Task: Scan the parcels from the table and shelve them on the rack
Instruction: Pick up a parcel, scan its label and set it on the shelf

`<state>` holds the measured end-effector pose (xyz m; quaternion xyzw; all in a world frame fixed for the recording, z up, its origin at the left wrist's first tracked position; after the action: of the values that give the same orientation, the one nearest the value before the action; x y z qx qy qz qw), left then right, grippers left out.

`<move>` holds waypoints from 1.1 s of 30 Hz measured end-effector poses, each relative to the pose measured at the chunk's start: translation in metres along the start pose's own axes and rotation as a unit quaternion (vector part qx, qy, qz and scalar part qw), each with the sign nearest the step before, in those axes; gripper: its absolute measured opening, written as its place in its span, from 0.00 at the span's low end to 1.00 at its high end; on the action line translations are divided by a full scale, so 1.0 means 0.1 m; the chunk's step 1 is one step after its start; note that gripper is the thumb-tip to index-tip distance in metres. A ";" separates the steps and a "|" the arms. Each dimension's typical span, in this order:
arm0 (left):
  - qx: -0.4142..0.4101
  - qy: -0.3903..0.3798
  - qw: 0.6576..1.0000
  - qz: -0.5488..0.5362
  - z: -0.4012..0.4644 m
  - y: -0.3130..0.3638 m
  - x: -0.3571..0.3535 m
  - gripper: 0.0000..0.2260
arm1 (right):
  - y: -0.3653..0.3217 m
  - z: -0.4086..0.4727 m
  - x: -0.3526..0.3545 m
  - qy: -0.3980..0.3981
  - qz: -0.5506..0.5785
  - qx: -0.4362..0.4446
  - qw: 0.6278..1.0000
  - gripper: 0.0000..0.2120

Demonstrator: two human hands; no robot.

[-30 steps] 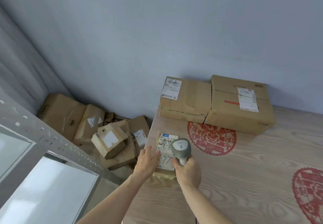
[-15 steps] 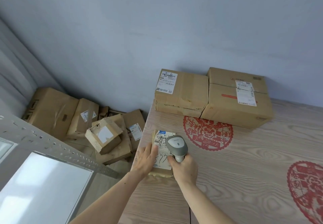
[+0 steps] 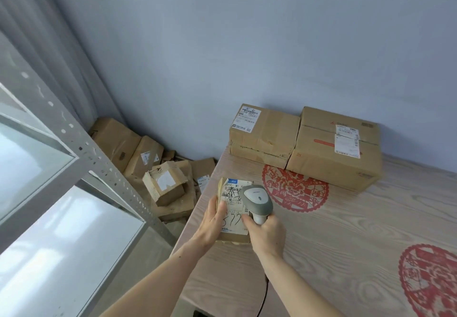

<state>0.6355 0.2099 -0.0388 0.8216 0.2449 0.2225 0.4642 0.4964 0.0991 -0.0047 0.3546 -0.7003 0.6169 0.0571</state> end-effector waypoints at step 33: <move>-0.123 0.225 0.967 0.009 -1.75 0.28 0.39 0.34 | -0.81 -1.53 0.46 -0.153 0.059 0.222 0.961 0.08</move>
<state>0.5680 0.3358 0.0730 0.6896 0.3061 0.4339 0.4923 0.4535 0.2185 0.1218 0.4065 -0.5657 0.6976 -0.1676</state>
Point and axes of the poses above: each hand's wrist, its own z-axis towards the middle knuckle, its own x-axis out of the back of the hand, y = z × x, the point moved 10 cm from there along z, towards the middle knuckle, and after that the axes turned 3 degrees about x, right-handed, at the moved point
